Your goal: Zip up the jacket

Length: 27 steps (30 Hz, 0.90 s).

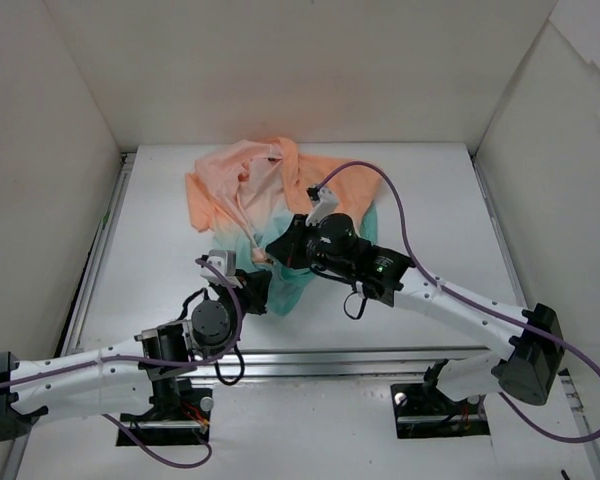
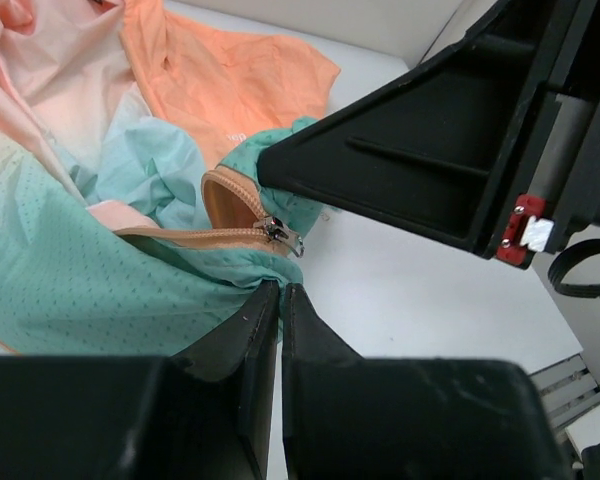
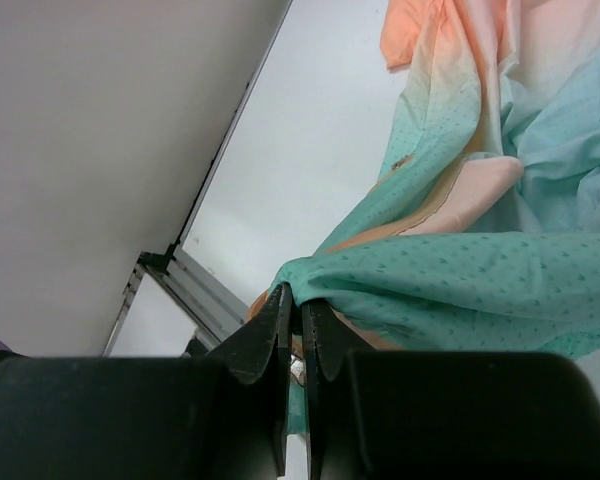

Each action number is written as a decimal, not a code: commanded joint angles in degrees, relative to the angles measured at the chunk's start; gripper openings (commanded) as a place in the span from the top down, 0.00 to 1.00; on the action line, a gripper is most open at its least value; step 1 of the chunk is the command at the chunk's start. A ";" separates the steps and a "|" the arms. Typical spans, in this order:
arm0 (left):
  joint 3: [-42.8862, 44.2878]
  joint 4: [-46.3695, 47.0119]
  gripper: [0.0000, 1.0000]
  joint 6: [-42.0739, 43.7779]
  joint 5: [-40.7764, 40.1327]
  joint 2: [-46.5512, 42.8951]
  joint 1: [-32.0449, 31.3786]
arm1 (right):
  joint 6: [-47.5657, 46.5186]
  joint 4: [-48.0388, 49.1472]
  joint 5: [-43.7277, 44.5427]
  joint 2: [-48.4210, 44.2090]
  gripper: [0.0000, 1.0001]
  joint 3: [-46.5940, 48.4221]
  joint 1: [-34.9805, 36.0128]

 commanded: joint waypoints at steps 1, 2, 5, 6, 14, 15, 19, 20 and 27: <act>-0.20 -4.66 1.00 -3.27 8.54 -0.39 -0.94 | 1.81 10.39 2.62 -2.09 1.00 3.38 -2.50; -0.46 -5.10 1.00 -3.45 9.25 -0.65 -0.94 | 1.64 10.13 2.53 -2.70 1.00 2.94 -2.59; -1.17 -7.56 1.00 -4.06 12.76 -1.70 -0.94 | 0.32 6.72 2.01 -5.69 0.96 0.48 -2.94; -1.43 -8.00 1.00 -3.63 14.16 -2.40 -0.94 | -0.73 5.83 1.66 -6.65 0.89 -0.48 -3.20; -2.49 -20.47 1.00 -5.73 19.62 -8.03 -0.94 | -10.55 -11.65 -4.05 -23.34 0.22 -12.26 -3.64; -2.57 -21.18 1.00 -5.82 20.06 -9.25 -0.94 | -12.15 -12.46 -5.54 -25.80 0.31 -13.84 -3.47; -3.80 -23.90 1.00 -7.23 24.80 -11.81 -0.94 | -21.28 -19.74 -13.89 -25.21 1.00 -12.98 -0.84; -3.54 -24.78 1.00 -7.23 25.07 -11.90 -0.94 | -23.30 -21.59 -15.21 -24.42 1.00 -12.89 0.82; -0.30 -28.48 1.00 -5.38 31.31 -10.41 -0.94 | -33.69 -18.79 -9.26 -19.23 0.95 -13.41 10.93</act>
